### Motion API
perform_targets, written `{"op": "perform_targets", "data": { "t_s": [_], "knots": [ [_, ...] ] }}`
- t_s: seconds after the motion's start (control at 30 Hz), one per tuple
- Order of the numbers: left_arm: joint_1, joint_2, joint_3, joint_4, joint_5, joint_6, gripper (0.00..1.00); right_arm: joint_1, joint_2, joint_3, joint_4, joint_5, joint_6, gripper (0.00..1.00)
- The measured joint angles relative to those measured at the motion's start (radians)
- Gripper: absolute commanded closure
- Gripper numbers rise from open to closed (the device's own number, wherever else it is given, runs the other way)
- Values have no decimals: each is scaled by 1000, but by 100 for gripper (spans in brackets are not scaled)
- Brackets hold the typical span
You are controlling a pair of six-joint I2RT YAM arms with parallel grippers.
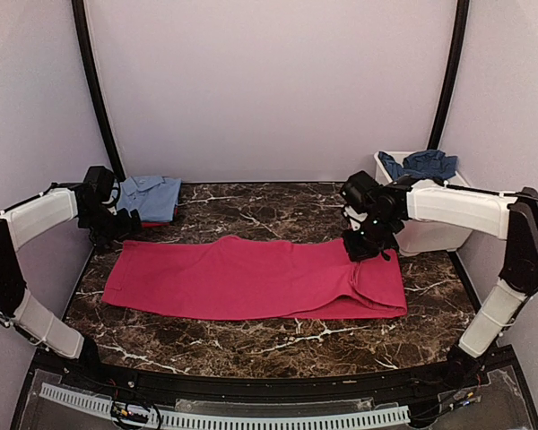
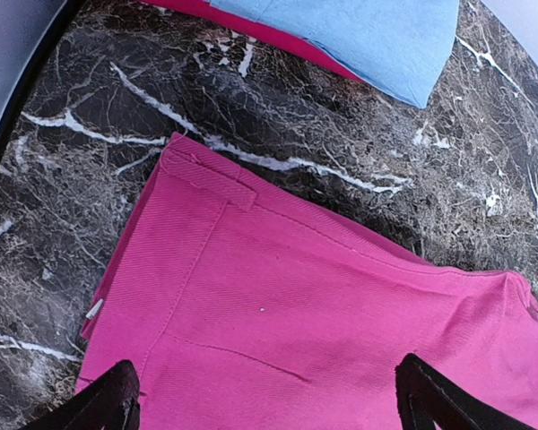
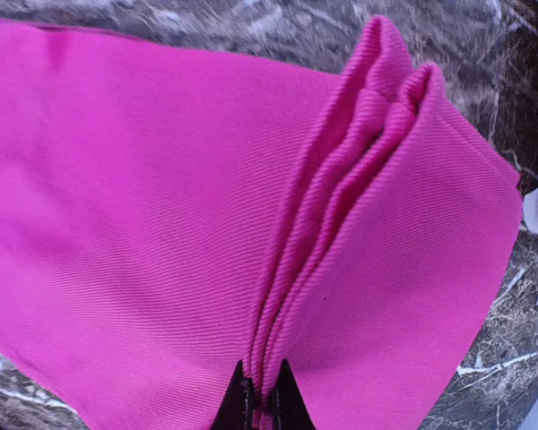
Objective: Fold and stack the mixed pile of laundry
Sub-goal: Pick up the 1/3-rectangle-folded trousers from the center of the board.
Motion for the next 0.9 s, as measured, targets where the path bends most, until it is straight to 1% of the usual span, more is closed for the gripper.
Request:
{"op": "perform_targets", "data": {
  "t_s": [0.03,0.1,0.17,0.27,0.37,0.47,0.57,0.63,0.67,0.8,0.9],
  "knots": [
    [4,2,0,0,11,0,1,-1,-19,21,-5,-14,-6,100],
    [12,11,0,1,31,0,1,-1,-43,68,-10,-50,-19,97],
    [20,22,0,2,47,0,1,3,-47,117,-12,-83,-26,100],
    [24,31,0,7,64,0,1,7,-34,160,-11,-108,-38,100],
    [26,32,0,8,74,0,1,8,-4,152,-9,-109,-48,100],
    [26,32,0,8,82,0,1,8,43,103,15,-108,-60,100],
    [26,32,0,14,90,1,1,8,99,38,37,-103,-65,88],
    [26,33,0,18,96,1,1,5,116,-2,51,-104,-72,77],
    [26,34,0,21,100,1,1,3,118,-17,55,-108,-69,73],
    [26,44,0,27,109,1,1,-5,118,-26,82,-124,-64,70],
    [26,44,0,31,109,0,1,-9,118,-26,100,-145,-61,73]
  ]
}}
